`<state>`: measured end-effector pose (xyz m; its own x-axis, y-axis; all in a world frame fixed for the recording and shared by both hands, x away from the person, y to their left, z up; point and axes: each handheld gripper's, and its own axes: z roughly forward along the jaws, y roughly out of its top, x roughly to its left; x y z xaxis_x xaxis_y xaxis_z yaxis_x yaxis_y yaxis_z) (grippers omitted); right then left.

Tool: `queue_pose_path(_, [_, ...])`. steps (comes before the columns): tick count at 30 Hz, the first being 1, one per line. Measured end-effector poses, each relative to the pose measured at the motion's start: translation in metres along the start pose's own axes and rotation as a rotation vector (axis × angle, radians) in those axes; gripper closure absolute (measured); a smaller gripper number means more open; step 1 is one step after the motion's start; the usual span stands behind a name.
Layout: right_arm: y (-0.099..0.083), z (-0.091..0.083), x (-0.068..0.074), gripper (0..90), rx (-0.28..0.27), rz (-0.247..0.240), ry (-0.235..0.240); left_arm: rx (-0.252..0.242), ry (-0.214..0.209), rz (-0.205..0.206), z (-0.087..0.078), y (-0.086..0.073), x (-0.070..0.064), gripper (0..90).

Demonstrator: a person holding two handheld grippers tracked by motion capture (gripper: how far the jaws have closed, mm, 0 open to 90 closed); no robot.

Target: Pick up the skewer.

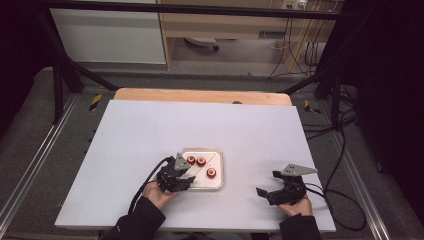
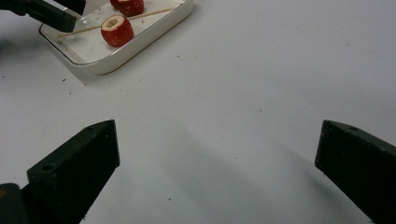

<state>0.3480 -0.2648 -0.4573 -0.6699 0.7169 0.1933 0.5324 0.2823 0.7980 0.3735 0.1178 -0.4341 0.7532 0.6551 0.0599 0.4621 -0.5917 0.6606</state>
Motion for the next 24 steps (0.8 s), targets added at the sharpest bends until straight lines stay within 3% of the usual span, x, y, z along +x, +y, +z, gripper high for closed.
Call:
queue_pose_path(11, [0.0000,-0.0001,0.0002,0.4,-0.002,0.003,0.004,0.002,-0.008,-0.015,0.0033,-0.0035,-0.0030,75.8])
queue_pose_path(24, [0.0001,-0.0004,0.0001,0.4,-0.004,0.002,0.006,-0.019,0.027,-0.035,0.0060,-0.0065,-0.0077,84.0])
